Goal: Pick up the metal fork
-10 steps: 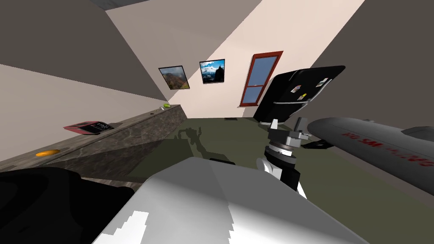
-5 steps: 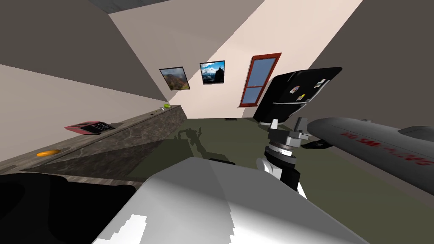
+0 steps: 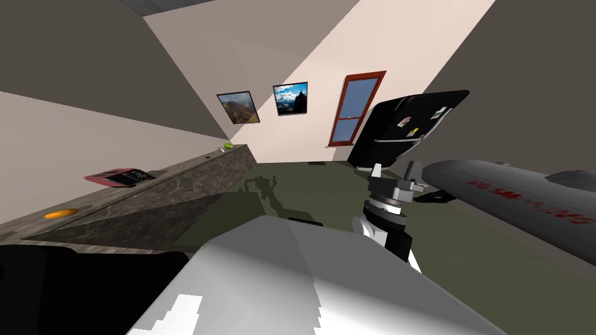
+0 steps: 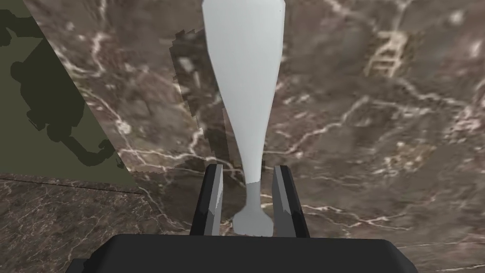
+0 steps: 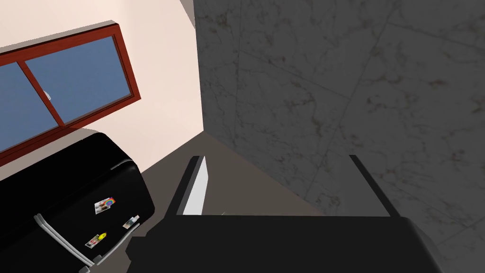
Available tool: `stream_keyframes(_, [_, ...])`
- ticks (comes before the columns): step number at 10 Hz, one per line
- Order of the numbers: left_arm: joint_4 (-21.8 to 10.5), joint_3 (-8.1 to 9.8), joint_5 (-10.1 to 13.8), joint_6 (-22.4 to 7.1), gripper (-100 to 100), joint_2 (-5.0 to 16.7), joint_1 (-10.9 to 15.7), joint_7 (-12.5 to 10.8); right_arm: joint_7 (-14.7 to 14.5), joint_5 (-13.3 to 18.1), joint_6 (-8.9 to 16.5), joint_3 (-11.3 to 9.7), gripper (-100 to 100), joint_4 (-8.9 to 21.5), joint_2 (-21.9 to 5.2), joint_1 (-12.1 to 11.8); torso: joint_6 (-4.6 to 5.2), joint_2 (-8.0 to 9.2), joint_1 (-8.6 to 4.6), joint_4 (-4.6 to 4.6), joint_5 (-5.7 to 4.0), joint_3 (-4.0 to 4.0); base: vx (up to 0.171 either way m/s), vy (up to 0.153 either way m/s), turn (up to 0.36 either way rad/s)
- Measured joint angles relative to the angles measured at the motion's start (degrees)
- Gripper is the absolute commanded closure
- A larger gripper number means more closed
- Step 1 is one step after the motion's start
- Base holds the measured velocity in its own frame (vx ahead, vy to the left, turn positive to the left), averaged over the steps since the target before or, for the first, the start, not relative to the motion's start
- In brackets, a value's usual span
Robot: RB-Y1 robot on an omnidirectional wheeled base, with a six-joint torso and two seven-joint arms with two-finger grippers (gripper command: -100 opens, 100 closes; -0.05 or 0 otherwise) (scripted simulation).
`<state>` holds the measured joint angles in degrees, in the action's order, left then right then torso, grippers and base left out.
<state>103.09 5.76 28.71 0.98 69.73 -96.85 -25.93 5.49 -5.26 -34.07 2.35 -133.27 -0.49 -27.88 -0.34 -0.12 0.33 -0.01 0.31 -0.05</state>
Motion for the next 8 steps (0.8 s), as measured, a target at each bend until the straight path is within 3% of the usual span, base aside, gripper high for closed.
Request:
stream_keyframes(2, [-0.03,-0.06,0.01,-0.06,100,-0.03,-0.06,-0.03,0.00,0.00,0.00,0.00,0,0.00,0.00,0.00,0.07,0.09,0.08,0.05,0.02,0.07,0.000,0.000,0.000])
stream_keyframes(3, [-0.02,-0.06,0.02,-0.05,0,-0.03,-0.05,-0.03,0.00,0.00,0.00,0.00,0,0.00,0.00,0.00,0.07,0.10,0.09,0.05,0.01,0.07,0.000,0.000,0.000])
stream_keyframes(4, [-0.02,-0.06,0.02,-0.05,100,-0.03,-0.05,-0.03,0.00,0.00,0.00,0.00,0,0.00,0.00,0.00,0.07,0.10,0.09,0.05,0.01,0.07,-0.008,-0.008,0.009])
stream_keyframes(8, [1.85,3.26,1.19,0.64,100,1.92,-5.12,-1.00,0.00,0.00,0.00,0.00,0,0.00,0.00,0.01,0.07,0.11,-0.03,0.04,-0.05,0.07,-0.008,-0.013,0.002])
